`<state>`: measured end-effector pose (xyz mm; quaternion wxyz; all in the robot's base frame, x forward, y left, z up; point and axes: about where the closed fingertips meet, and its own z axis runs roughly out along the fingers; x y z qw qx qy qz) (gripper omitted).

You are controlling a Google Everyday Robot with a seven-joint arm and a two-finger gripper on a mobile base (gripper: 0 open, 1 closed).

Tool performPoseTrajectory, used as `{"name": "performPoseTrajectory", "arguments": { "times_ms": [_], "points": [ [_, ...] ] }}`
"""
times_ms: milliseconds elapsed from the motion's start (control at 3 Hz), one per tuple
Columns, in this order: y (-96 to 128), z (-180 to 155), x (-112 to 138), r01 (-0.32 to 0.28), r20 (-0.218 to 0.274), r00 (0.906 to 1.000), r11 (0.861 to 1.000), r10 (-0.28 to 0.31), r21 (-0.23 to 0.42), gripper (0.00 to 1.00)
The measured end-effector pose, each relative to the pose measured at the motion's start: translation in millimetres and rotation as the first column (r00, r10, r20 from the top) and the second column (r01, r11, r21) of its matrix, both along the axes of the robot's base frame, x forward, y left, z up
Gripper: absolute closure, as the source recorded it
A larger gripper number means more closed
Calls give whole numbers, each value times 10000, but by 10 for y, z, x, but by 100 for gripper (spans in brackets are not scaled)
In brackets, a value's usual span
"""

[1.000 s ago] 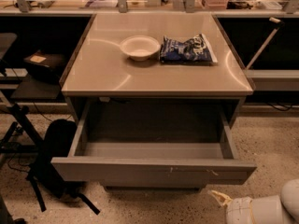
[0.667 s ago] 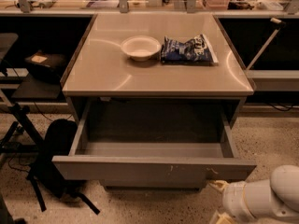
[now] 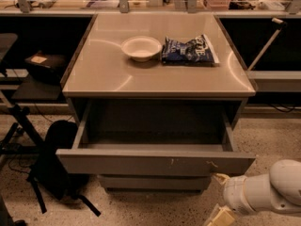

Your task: Close top drawer

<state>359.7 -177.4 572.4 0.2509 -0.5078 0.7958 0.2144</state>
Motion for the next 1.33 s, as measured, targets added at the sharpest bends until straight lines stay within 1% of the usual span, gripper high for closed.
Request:
{"name": "performPoseTrajectory", "arguments": {
  "times_ms": [333,667,1000,1333],
  "points": [
    [-35,-9,263,121,121,9999,9995,-118,-296,0],
    [-38,-11,274,134,130,9998,9994,-129,-325,0],
    [29,-18,667,63,249,9997,9985,-50,-549,0],
    [29,-17,667,63,249,9997,9985,-50,-549,0]
  ]
}}
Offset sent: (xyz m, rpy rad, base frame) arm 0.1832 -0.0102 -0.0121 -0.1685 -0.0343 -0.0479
